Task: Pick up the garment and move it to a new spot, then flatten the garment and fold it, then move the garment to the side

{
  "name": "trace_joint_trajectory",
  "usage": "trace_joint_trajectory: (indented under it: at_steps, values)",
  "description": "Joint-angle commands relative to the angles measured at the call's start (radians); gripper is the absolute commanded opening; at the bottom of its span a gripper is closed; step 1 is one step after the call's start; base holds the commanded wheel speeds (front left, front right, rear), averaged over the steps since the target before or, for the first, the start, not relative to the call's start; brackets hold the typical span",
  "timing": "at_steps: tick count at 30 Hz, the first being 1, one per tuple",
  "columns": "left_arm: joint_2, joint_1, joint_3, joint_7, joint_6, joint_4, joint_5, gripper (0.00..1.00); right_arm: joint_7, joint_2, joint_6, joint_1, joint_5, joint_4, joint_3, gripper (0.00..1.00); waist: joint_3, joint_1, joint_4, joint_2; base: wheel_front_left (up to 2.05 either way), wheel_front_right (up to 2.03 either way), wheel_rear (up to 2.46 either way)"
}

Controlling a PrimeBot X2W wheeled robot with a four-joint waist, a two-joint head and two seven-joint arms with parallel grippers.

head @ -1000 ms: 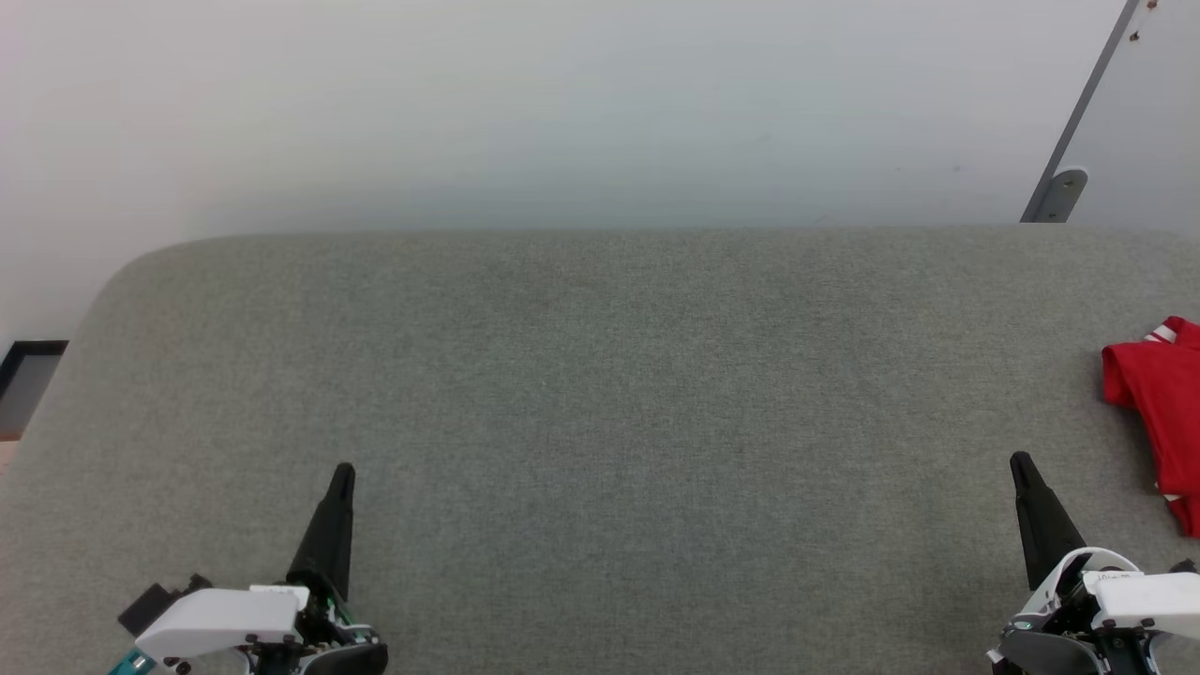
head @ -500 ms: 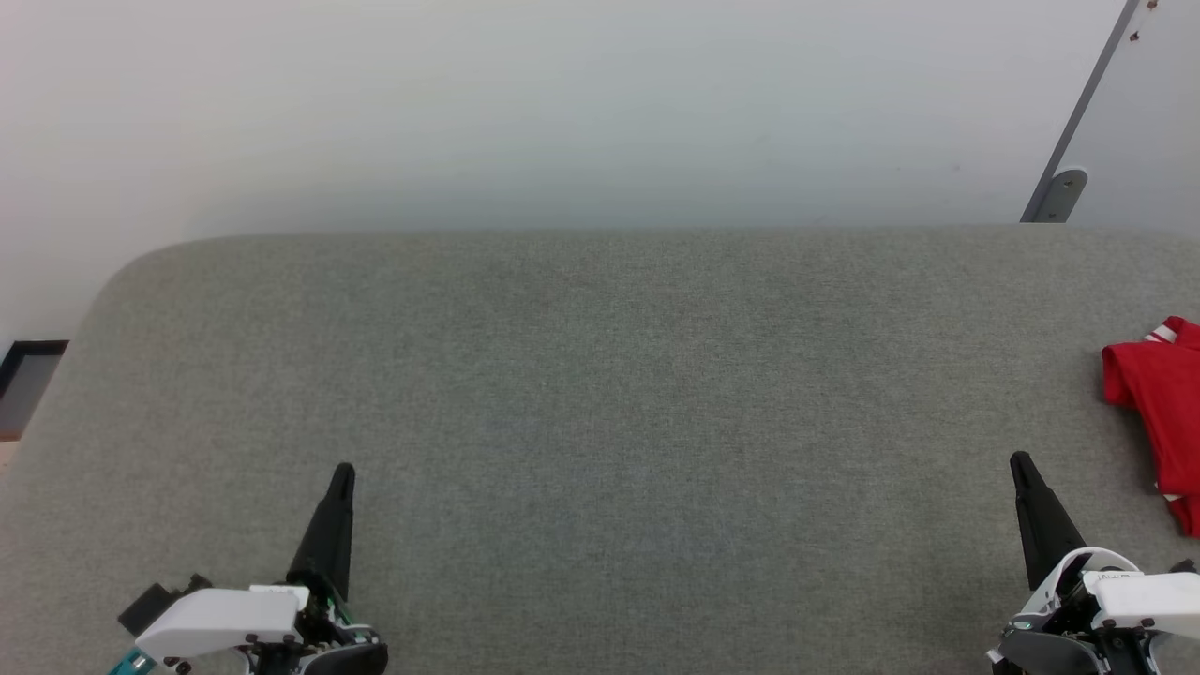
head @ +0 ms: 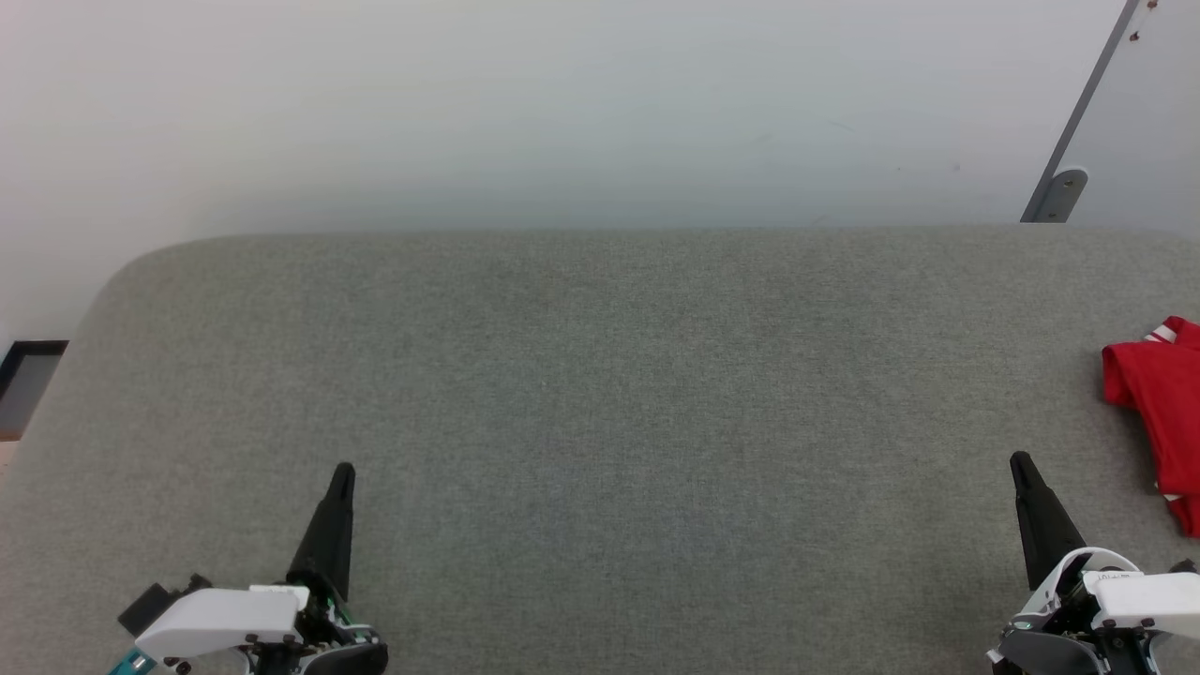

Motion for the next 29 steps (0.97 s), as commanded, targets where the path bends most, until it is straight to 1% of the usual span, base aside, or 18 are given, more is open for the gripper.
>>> trace_joint_trajectory:
  at_steps: [1, 29]
  values:
    - [-0.001, -0.01, 0.003, 0.002, -0.005, 0.001, -0.003, 0.0, 0.002, 0.003, -0.001, -0.002, 0.005, -0.001, 0.0, 0.0, 0.0, 0.0, 0.0, -0.0001, 0.0, 0.0, 0.0]
    - [-0.001, -0.01, 0.002, 0.002, -0.005, 0.001, -0.003, 0.0, 0.002, 0.003, -0.001, -0.002, 0.005, -0.001, 0.0, 0.0, 0.0, 0.0, 0.0, -0.0001, 0.0, 0.0, 0.0]
